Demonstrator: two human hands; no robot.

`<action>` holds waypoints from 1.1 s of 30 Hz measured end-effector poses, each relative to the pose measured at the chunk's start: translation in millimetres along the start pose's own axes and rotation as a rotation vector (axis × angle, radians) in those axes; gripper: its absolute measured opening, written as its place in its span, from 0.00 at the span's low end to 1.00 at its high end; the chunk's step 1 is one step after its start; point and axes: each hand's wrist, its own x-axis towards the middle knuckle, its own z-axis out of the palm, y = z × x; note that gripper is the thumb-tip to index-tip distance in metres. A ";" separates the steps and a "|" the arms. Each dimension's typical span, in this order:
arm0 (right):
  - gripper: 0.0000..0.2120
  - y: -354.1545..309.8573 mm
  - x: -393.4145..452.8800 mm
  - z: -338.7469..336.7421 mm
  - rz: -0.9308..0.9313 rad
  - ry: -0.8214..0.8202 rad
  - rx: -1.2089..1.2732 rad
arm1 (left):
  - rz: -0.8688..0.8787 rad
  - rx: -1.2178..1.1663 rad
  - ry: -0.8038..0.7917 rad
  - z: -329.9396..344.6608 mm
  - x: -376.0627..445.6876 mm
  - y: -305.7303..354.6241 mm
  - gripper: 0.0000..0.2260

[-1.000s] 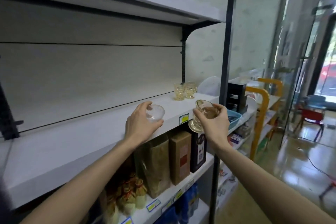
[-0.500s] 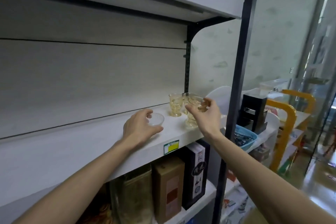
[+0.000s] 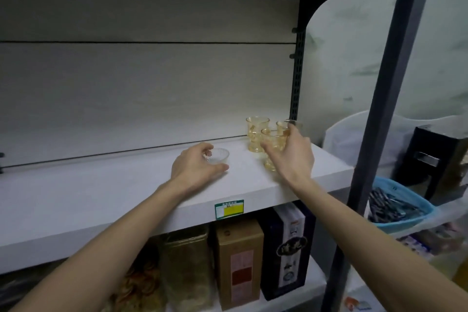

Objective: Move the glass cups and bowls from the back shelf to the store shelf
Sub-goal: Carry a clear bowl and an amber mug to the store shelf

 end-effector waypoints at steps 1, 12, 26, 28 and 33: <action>0.35 1.5 -0.6 0.8 -0.024 0.005 0.000 | -0.009 0.015 0.005 -1.7 -0.8 -1.5 0.35; 0.18 -34.8 -32.8 30.9 -0.536 0.175 0.103 | -0.063 0.239 0.029 -16.3 -5.2 -33.3 0.35; 0.34 -75.4 -57.6 45.9 -0.521 -0.344 -0.174 | 0.024 0.454 0.190 -86.7 -79.9 -74.5 0.36; 0.35 -96.7 -84.8 46.1 -0.547 -0.300 -0.092 | 0.059 0.477 0.261 -105.1 -109.9 -88.6 0.34; 0.34 -165.5 -182.8 66.8 -0.651 -0.272 0.066 | 0.049 0.582 0.307 -165.3 -194.4 -148.2 0.31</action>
